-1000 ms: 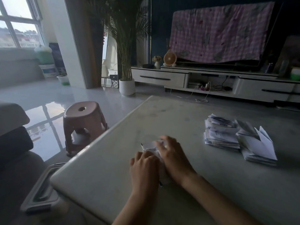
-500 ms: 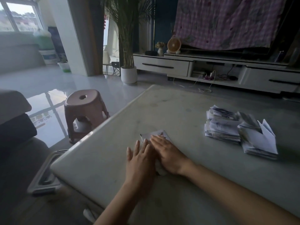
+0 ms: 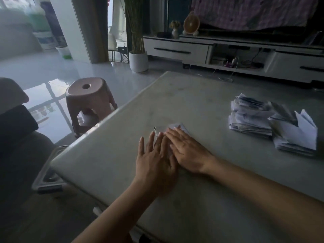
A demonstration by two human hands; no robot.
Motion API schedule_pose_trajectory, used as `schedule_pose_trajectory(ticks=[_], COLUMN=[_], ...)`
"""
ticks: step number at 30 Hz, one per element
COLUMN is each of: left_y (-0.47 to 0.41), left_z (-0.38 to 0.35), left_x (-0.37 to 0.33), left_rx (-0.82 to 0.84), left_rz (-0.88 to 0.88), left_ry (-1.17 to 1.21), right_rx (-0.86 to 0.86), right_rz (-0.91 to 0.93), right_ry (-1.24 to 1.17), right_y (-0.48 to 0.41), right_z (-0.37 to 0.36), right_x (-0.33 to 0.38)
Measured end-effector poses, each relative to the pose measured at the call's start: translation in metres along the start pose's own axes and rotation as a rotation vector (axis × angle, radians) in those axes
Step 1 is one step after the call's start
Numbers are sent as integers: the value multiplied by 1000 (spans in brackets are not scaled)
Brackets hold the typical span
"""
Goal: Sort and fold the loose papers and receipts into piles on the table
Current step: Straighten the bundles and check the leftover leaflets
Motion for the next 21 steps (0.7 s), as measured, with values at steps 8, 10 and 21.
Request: schedule_pose_trajectory(ticks=[8, 10, 21], left_y=[-9, -10, -9], left_z=[-2, 0, 11], left_x=[11, 13, 4], left_rx=[108, 216, 289], left_rz=[-44, -44, 47], left_ry=[87, 120, 82], right_rx=[36, 114, -93], right_rz=[-39, -118, -946], right_ry=[9, 52, -552], right_y=[-11, -7, 19], right_z=[-7, -15, 26], right_x=[1, -3, -15])
Point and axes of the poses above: each hand's wrist, its own y-axis away from the middle knuckle, its own z-axis out of the back of the hand, x = y × z, the point moved 2 cm from there along -y, towards the middle knuckle, and after that the axes turned 1 degree about y, right-handed, at the moved point
